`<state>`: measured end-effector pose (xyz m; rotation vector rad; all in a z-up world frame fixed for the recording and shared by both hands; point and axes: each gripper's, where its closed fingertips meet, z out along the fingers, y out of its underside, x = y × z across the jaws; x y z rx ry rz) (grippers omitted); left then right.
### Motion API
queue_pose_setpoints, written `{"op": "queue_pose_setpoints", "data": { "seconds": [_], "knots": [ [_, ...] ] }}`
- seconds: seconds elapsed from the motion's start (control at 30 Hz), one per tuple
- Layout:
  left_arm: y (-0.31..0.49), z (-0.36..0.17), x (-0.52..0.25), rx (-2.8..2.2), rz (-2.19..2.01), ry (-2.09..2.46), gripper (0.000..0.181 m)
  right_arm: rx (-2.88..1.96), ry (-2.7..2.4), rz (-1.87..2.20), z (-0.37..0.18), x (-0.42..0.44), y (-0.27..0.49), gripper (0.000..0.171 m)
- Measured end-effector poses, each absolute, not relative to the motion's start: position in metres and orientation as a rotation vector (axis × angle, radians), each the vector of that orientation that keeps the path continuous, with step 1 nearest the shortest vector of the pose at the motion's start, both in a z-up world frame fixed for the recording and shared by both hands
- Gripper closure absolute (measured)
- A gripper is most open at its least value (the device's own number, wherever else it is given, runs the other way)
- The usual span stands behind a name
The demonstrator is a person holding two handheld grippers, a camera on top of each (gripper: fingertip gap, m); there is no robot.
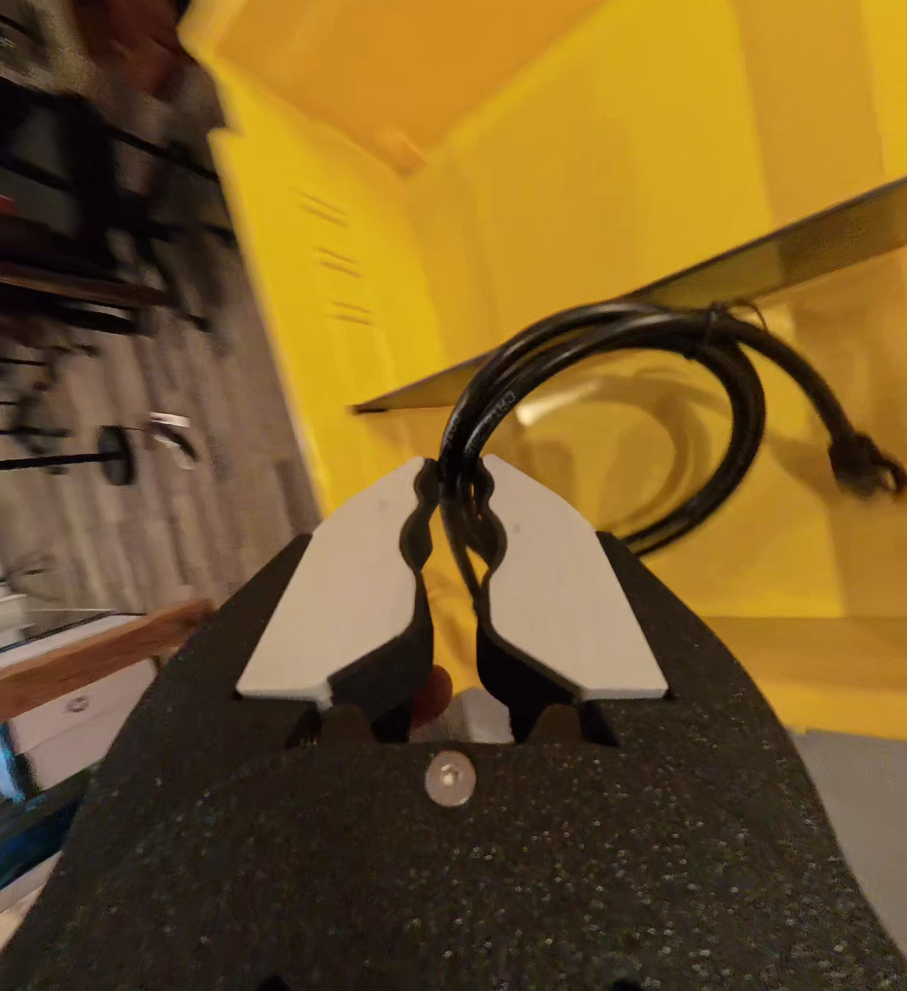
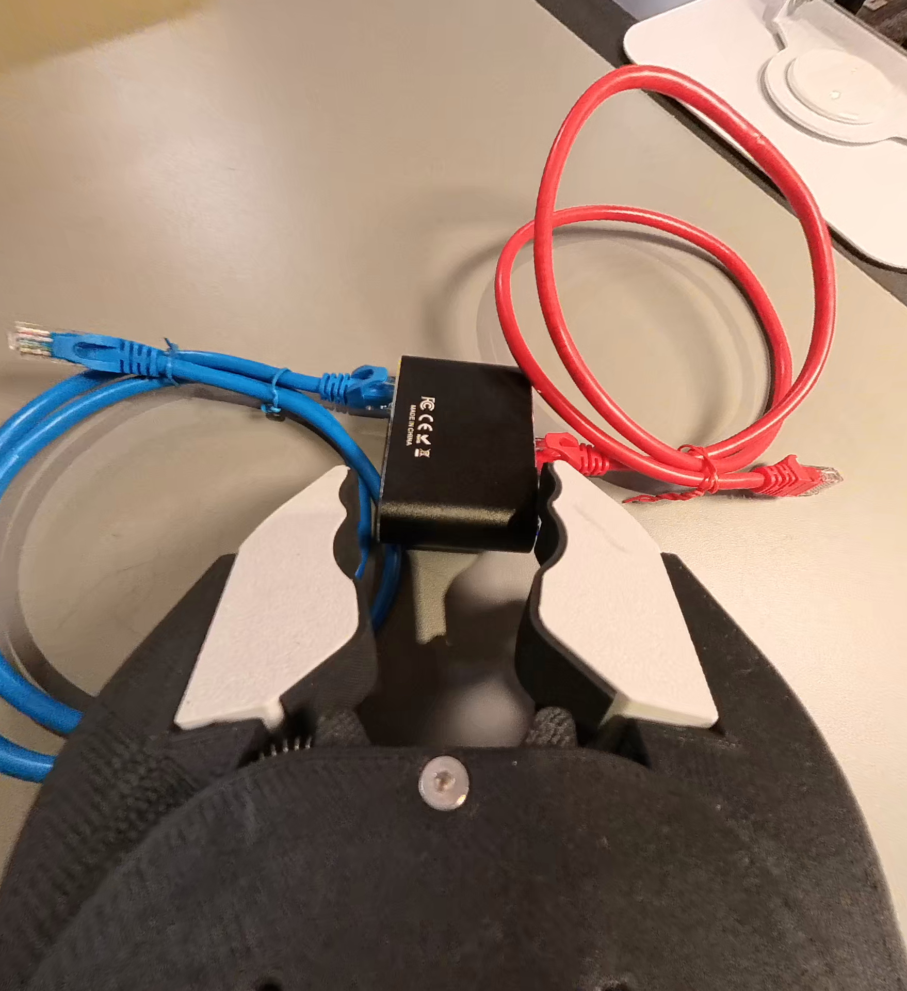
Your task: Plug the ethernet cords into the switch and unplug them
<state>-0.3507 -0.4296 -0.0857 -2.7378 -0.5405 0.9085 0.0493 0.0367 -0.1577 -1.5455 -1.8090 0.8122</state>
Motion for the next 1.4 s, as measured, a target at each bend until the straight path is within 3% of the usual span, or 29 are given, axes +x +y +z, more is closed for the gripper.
{"op": "queue_pose_setpoints", "data": {
  "seconds": [0.03, 0.17, 0.33, 0.53, 0.77, 0.97, 1.4],
  "knots": [
    [-0.43, -0.06, -0.349, -2.669, 1.022, -0.519, 0.168, -1.546, -1.809, 0.811, -0.158, 0.049, 0.037, 0.107],
    [-0.409, 0.048, -0.321, -2.368, 1.349, -0.366, 0.168, -1.551, -1.809, 0.808, -0.158, 0.049, 0.037, 0.107],
    [-0.282, 0.117, -0.223, -1.953, 1.093, 0.083, 0.168, -1.548, -1.808, 0.806, -0.158, 0.049, 0.037, 0.107],
    [-0.135, 0.096, -0.085, -1.383, 0.469, 0.581, 0.168, -1.524, -1.767, 0.875, -0.149, 0.05, 0.037, 0.111],
    [-0.053, 0.038, -0.023, -1.041, 0.009, 0.432, 0.168, -1.456, -1.697, 0.918, -0.131, 0.056, 0.051, 0.123],
    [-0.045, 0.012, 0.008, -1.023, -0.342, 0.357, 0.168, -1.253, -1.625, 0.995, -0.101, 0.055, 0.042, 0.136],
    [-0.043, 0.008, 0.032, -0.972, -0.666, 0.235, 0.168, -1.014, -1.774, 1.11, -0.1, 0.046, -0.047, 0.127]
  ]
}}
